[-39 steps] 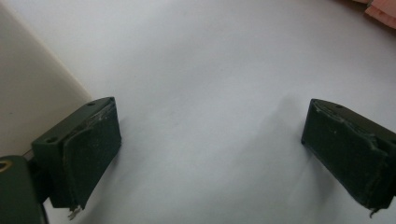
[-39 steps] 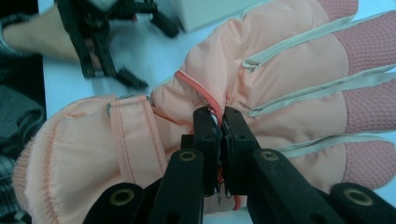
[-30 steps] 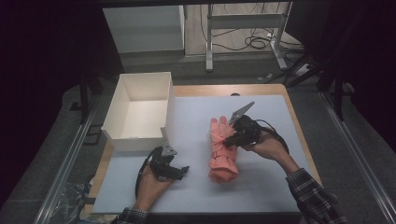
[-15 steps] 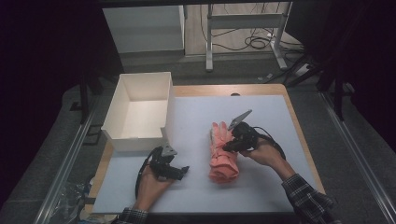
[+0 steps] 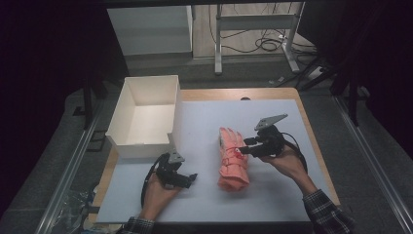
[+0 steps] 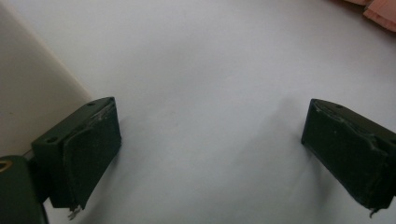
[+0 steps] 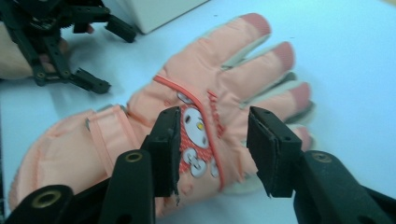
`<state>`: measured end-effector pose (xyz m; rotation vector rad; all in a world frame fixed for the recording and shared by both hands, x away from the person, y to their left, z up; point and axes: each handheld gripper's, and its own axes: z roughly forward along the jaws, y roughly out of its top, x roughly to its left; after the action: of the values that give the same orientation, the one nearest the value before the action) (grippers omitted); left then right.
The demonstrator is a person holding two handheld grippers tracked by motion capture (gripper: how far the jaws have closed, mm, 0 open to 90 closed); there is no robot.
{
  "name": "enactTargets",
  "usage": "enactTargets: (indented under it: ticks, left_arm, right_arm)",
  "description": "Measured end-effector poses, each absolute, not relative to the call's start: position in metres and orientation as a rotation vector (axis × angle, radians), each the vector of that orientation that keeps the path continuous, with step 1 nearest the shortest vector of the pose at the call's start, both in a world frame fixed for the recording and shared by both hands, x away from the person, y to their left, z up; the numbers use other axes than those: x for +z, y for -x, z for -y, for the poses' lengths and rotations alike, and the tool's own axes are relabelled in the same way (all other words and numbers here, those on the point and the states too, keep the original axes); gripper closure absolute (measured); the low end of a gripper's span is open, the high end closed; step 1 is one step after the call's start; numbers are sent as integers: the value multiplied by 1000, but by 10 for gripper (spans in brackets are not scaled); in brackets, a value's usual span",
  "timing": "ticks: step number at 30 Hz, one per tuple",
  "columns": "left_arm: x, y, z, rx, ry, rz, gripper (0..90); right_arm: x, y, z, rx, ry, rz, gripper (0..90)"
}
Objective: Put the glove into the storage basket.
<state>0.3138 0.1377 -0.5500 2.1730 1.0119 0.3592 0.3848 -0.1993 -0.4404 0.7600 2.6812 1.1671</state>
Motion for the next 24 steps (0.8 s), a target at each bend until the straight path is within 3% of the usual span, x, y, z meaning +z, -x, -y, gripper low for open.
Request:
enactTargets:
  ticks: [19,24]
  left_arm:
    - [-550,-314,-138,357,-2176,-1012,46]
    - [-550,-314,-138,357,-2173,-1014,46]
  right_arm:
    - [-495,-334,247,1137,-876,-2572,540]
    - [-507,-322,251,1175,-915,-2562,687]
